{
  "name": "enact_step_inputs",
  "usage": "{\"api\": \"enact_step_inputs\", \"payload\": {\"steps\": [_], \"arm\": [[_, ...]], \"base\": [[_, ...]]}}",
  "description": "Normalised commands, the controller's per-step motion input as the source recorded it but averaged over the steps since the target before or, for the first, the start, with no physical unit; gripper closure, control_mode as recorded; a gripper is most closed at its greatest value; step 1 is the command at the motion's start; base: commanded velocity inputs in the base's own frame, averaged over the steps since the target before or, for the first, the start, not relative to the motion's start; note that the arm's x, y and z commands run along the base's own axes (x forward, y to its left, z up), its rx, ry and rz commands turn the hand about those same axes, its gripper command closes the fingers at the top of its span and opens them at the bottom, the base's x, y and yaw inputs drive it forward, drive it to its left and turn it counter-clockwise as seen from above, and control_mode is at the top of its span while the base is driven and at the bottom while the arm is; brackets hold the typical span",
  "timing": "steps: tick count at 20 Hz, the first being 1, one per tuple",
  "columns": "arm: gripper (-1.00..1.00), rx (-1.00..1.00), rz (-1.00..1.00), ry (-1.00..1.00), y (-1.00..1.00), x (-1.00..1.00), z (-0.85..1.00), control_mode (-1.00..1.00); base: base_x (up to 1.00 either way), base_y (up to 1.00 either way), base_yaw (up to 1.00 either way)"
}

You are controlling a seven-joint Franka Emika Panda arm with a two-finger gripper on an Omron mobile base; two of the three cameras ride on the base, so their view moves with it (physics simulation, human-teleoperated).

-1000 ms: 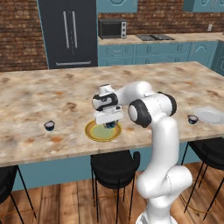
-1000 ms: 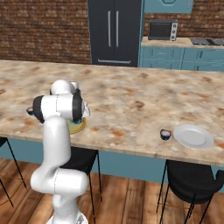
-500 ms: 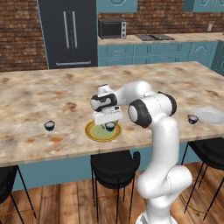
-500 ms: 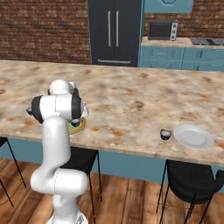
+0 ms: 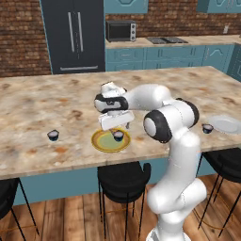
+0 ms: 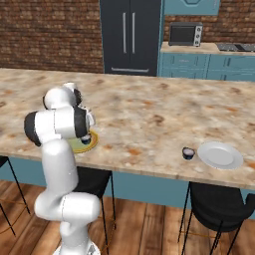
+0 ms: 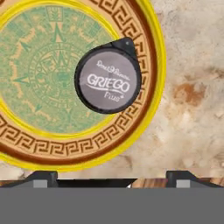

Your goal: Place two yogurt containers on each plate.

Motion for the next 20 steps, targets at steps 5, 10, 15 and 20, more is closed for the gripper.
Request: {"api": "enact_step_inputs", "payload": {"steps": [5,10,15,20], "arm": [[-1.00,0.03,-0.10,0.00,-0.50,-1.00,0.62,-1.00],[-1.00,0.03,-0.02,0.00,-0.68,-1.00,0.43,-1.00],[-1.00,0.03,0.00,0.00,-0.56,-0.93,0.15,-1.00],[-1.00,0.03,0.01,-0.01,-0.17,-0.22,-0.07,-1.00]], "base": [[0.00,0.00,0.00],[0.00,0.00,0.00],[0.00,0.00,0.00],[0.00,0.00,0.00]]}}
